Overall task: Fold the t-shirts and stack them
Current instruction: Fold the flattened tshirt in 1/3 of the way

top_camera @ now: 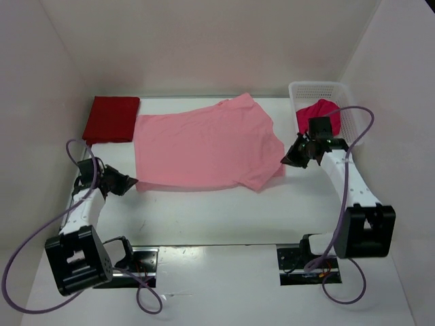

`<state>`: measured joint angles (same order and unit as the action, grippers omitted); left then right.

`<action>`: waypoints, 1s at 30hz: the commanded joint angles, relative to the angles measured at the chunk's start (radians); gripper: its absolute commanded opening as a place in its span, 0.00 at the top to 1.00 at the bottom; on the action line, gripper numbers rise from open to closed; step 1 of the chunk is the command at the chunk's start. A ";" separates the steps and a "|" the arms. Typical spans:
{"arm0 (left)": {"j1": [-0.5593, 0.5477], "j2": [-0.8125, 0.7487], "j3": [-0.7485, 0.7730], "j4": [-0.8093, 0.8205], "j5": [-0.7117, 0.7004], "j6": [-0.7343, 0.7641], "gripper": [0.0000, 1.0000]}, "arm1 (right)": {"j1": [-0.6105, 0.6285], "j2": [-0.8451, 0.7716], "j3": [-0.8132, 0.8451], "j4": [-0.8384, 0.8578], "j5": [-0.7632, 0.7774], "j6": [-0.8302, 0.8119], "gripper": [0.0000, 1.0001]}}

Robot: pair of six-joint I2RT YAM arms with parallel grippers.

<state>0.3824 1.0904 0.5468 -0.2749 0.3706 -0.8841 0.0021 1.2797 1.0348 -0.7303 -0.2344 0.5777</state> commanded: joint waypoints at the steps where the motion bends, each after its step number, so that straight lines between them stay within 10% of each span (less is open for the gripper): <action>1: 0.007 0.064 0.071 0.112 -0.001 -0.029 1.00 | -0.007 0.114 0.090 0.143 0.027 -0.009 1.00; 30: -0.023 0.534 0.278 0.289 -0.081 0.004 0.99 | 0.012 0.819 0.800 0.190 0.058 -0.021 1.00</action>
<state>0.3584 1.6245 0.7929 -0.0357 0.3096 -0.8940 0.0051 2.0602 1.7561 -0.5793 -0.2054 0.5629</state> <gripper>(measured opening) 0.004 0.003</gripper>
